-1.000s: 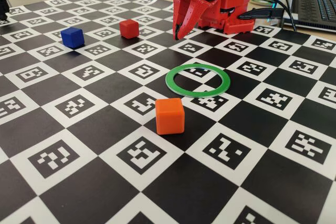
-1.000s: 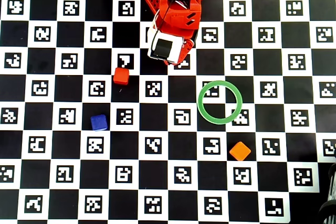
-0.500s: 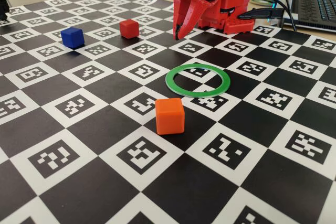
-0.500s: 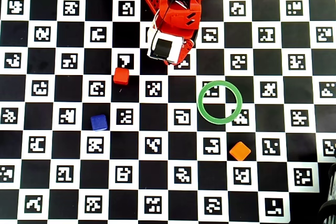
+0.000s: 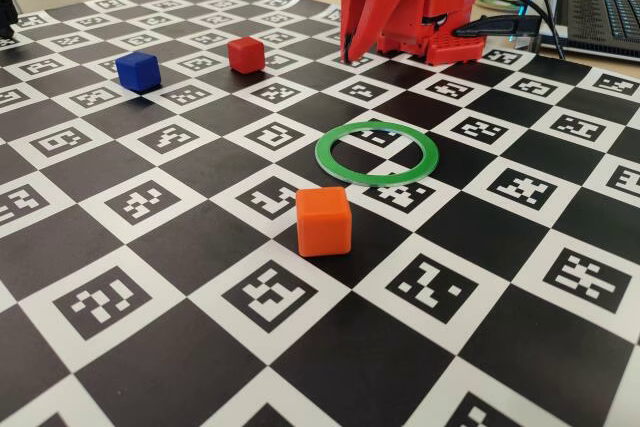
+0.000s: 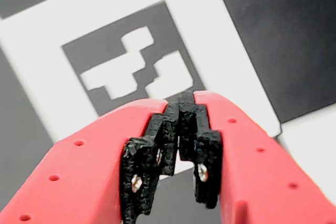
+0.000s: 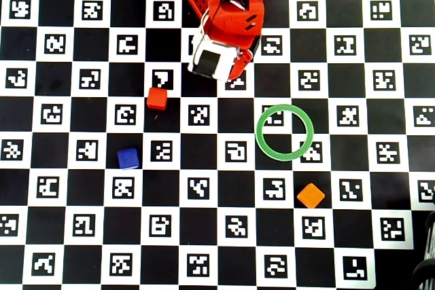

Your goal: Grab the red cube then put it in the green circle then put the blue cube on top and finally the orange cube on top

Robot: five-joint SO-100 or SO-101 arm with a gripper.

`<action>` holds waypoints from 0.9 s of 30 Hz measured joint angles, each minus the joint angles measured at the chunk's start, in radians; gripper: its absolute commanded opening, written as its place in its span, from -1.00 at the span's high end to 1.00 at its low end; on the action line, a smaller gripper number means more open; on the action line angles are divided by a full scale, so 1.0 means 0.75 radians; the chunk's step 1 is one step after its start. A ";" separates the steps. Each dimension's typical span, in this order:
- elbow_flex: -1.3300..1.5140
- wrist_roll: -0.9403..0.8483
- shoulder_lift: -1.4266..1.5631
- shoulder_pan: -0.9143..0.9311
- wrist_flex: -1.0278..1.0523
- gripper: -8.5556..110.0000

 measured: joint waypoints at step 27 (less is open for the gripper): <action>-1.397 0.616 -1.313 0.646 0.446 0.41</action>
